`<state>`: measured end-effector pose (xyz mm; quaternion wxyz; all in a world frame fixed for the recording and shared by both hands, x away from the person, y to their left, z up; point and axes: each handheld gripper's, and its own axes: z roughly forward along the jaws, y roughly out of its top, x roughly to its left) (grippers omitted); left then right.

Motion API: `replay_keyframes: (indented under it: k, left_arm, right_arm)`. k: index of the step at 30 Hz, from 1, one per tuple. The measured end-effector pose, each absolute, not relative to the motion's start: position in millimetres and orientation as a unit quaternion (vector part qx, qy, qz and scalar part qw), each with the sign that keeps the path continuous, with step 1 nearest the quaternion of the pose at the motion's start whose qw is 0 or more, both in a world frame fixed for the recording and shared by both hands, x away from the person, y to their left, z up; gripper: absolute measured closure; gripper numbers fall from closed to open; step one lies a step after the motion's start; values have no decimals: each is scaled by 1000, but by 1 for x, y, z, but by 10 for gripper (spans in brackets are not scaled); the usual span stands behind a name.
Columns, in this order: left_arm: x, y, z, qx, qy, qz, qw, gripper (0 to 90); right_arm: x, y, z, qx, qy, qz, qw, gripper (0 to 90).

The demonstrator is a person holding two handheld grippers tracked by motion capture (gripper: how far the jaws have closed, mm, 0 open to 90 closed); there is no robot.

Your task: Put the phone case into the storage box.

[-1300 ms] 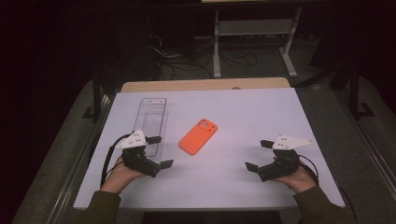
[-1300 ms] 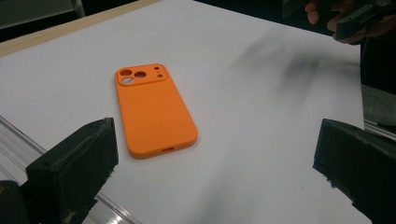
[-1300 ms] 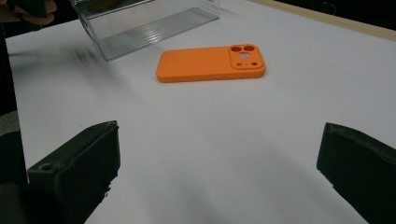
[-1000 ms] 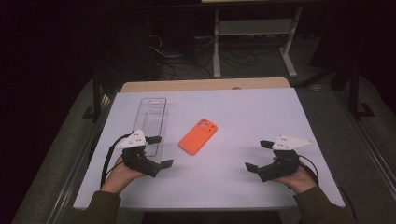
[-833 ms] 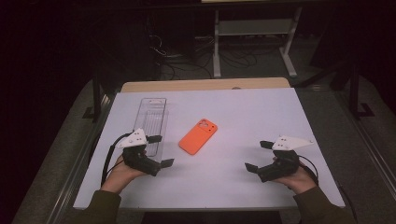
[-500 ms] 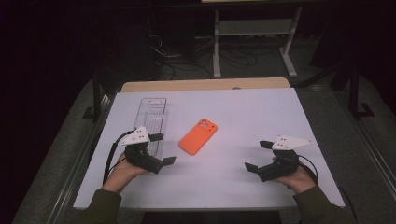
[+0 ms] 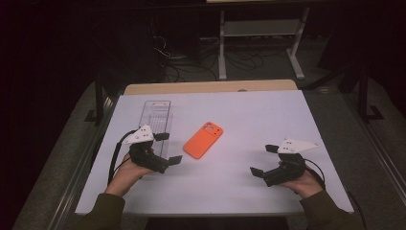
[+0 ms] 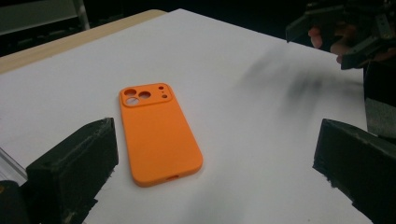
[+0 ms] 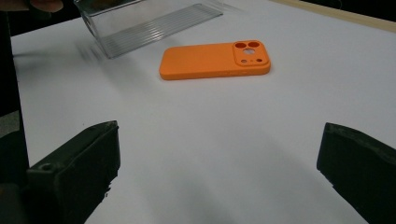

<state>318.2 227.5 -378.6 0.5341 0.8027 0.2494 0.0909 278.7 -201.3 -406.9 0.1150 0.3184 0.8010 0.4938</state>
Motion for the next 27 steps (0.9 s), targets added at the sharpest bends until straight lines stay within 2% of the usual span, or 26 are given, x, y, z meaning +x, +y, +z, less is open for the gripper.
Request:
replay_keyframes:
  k: [27]
  left_arm:
    - [340, 212, -367, 803, 252, 92, 533, 0]
  right_arm:
    - [278, -200, -406, 314, 800, 498, 114, 0]
